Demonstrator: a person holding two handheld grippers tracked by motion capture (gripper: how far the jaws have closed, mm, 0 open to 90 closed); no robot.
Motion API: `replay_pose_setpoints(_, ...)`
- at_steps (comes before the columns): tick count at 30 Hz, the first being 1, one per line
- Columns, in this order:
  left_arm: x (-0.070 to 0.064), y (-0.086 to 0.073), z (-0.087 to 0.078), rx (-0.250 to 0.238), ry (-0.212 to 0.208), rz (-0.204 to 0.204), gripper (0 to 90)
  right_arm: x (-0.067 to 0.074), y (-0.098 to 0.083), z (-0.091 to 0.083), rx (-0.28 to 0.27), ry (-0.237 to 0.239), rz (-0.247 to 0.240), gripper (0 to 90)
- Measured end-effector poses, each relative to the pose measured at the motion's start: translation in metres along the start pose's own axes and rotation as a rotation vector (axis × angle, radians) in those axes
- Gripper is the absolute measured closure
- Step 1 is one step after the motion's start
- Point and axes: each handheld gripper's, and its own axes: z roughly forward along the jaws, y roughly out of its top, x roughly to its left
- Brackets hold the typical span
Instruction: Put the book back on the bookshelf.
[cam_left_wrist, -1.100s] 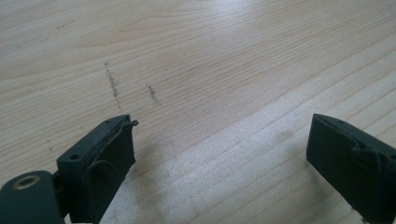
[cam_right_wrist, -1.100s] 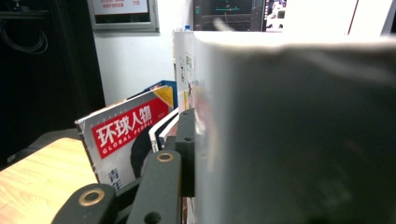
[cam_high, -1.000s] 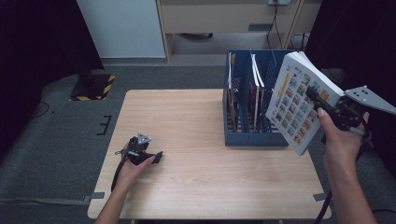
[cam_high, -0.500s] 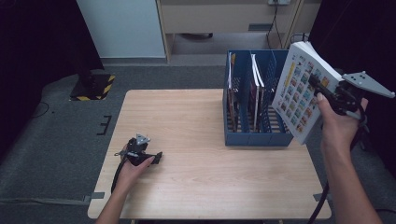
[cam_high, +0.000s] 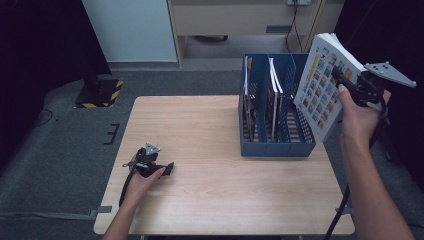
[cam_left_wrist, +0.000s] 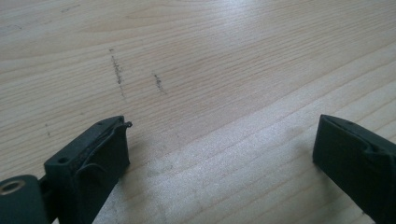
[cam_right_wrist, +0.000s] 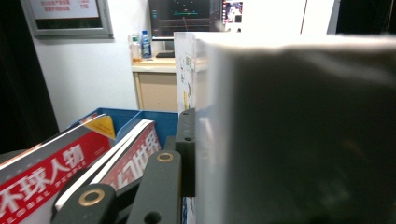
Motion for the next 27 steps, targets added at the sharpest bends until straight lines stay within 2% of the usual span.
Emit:
replay_pose_setpoints(4, 0.0, 0.0, 0.0, -0.001, -0.001, -0.003, 2.8, 0.003, -0.002, 0.016, 0.015, -0.018, -0.024, 73.8)
replay_pose_setpoints(14, 0.0, -0.001, 0.0, -0.005, 0.001, -0.007, 3.0, 0.012, -0.016, 0.048, 0.019, -0.024, -0.008, 73.8)
replay_pose_setpoints(24, 0.0, -0.001, 0.0, -0.006, 0.003, -0.006, 3.1, 0.018, -0.029, 0.068, 0.008, -0.039, 0.01, 73.8)
replay_pose_setpoints(27, 0.0, -0.001, 0.0, -0.006, 0.002, -0.006, 3.1, 0.019, -0.031, 0.072, 0.012, -0.045, -0.007, 73.8)
